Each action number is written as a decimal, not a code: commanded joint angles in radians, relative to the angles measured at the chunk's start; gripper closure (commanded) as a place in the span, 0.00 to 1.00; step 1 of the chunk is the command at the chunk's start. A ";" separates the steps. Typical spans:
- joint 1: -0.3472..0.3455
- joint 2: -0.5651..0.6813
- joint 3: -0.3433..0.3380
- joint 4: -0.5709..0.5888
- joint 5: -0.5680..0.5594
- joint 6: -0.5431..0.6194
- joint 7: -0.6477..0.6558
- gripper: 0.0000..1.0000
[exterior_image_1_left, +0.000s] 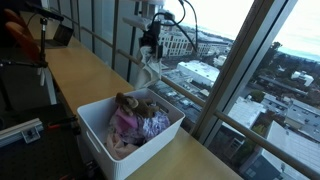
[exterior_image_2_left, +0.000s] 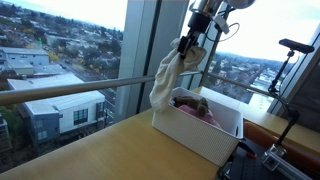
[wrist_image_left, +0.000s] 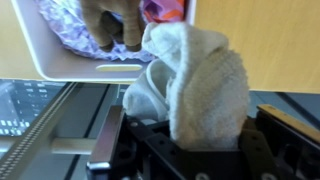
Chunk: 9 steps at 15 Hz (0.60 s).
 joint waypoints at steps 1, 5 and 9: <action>-0.079 -0.101 -0.062 -0.007 0.073 -0.063 -0.030 1.00; -0.170 -0.204 -0.144 -0.014 0.128 -0.155 -0.109 1.00; -0.186 -0.281 -0.180 -0.061 0.165 -0.220 -0.132 1.00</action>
